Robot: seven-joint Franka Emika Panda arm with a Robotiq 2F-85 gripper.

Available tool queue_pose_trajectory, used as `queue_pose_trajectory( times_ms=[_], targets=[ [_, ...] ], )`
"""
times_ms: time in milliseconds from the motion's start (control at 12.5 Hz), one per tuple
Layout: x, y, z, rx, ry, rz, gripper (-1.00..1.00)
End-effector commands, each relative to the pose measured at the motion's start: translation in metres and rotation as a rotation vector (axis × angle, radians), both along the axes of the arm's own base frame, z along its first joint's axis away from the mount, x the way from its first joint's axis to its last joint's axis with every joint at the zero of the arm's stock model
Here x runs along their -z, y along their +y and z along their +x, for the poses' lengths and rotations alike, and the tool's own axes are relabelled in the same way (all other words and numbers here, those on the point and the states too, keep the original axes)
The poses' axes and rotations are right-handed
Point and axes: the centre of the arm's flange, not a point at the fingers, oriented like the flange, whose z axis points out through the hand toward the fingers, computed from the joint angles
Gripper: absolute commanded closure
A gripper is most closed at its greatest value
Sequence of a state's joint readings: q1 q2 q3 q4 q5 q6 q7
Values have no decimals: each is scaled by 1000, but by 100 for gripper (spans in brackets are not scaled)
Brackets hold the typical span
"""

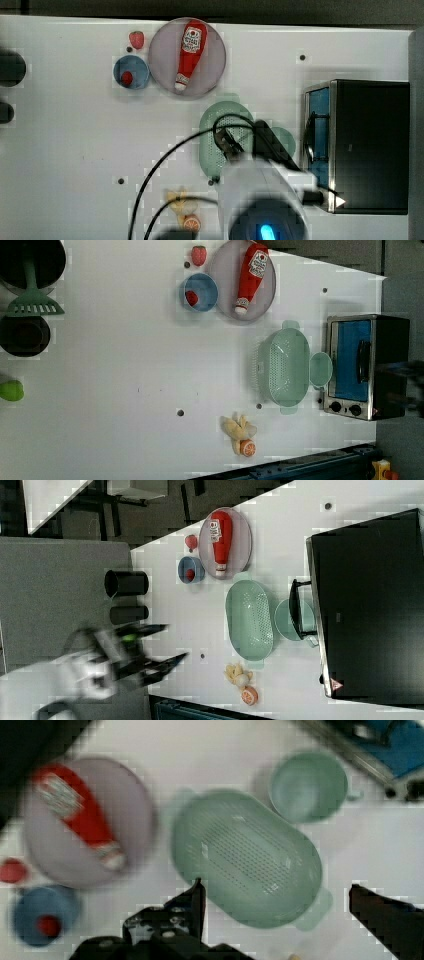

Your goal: Drag strainer right to left.

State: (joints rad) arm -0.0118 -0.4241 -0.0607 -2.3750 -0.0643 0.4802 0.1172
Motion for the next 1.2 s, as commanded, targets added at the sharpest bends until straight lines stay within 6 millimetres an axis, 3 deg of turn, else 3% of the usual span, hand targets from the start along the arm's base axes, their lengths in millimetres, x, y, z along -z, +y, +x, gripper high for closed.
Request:
queue_pose_trajectory(
  times_ms=[80,480,800,1040,1200],
  targets=[
    [111,9,0,199,128,12,-100],
    [208,34,39,411,105,16,-100],
    [280,45,48,507,61,46,-100],
    [321,49,44,520,61,54,-100],
    [334,53,43,519,52,63,-100]
  ],
)
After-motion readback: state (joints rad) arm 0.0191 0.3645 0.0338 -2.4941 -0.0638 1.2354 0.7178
